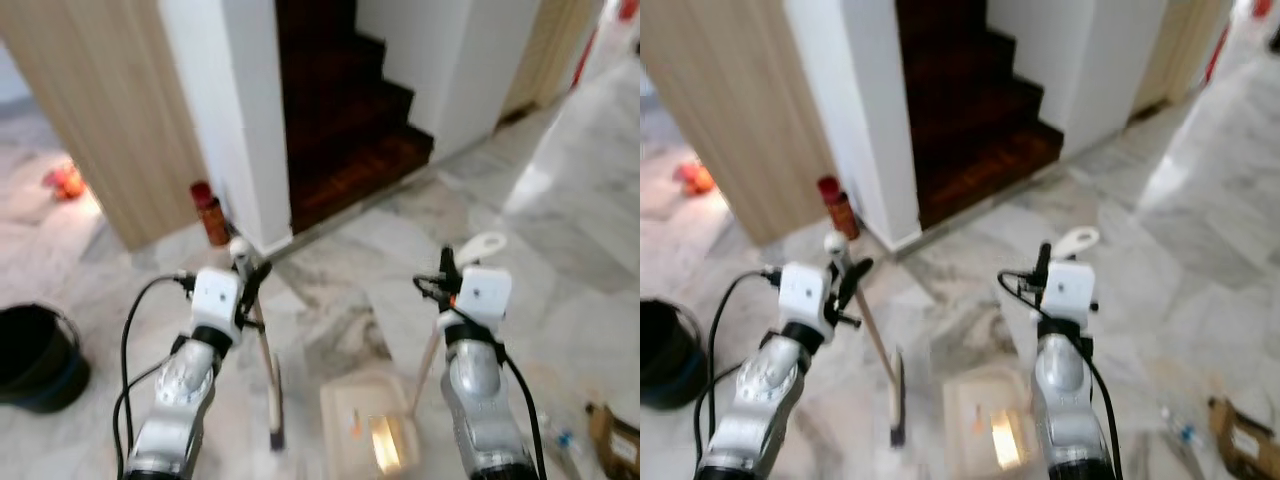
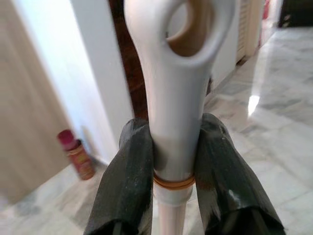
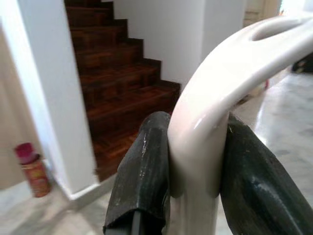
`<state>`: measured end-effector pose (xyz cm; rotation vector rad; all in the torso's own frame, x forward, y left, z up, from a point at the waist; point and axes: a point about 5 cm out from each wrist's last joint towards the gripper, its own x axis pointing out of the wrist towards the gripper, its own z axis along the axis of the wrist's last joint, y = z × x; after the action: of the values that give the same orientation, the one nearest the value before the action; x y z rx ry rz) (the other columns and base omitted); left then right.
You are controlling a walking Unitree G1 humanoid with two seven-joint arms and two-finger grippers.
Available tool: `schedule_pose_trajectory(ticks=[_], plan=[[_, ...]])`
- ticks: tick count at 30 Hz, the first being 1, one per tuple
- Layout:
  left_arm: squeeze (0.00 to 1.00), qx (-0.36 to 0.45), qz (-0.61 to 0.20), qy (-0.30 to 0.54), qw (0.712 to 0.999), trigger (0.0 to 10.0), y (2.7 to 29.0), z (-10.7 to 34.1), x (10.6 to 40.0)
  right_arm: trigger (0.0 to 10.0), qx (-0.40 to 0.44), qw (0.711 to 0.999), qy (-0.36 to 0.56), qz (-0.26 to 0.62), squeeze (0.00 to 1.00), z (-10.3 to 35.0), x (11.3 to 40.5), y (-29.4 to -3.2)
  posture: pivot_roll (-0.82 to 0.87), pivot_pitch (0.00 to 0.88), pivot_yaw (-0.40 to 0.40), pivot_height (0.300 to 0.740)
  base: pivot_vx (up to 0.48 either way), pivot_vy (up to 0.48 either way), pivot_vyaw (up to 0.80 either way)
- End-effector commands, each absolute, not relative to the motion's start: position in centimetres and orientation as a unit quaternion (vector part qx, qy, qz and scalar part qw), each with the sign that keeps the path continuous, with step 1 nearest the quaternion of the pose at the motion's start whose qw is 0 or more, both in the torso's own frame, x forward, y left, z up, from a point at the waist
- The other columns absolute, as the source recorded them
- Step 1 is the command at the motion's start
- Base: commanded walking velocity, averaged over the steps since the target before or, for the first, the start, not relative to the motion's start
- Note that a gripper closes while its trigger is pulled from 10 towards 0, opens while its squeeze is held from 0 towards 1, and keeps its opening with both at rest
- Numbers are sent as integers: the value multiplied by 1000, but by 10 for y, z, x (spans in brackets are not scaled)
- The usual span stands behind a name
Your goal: Sweep floor
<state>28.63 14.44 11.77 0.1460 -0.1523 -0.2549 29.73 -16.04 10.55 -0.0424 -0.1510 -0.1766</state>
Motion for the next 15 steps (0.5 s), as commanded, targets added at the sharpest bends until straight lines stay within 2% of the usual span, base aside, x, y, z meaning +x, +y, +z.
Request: schedule_pose_trajectory(ticks=[1, 15], plan=[[0, 78, -129, -98, 984, 10000, 142, 128, 288, 10000, -13, 991, -98, -92, 0, 115, 299, -162, 98, 24, 41, 740, 0, 289, 438], [0, 79, -129, -97, 984, 10000, 143, 128, 288, 10000, -11, 991, -98, -91, 0, 114, 299, -160, 103, 18, 41, 740, 0, 289, 470]])
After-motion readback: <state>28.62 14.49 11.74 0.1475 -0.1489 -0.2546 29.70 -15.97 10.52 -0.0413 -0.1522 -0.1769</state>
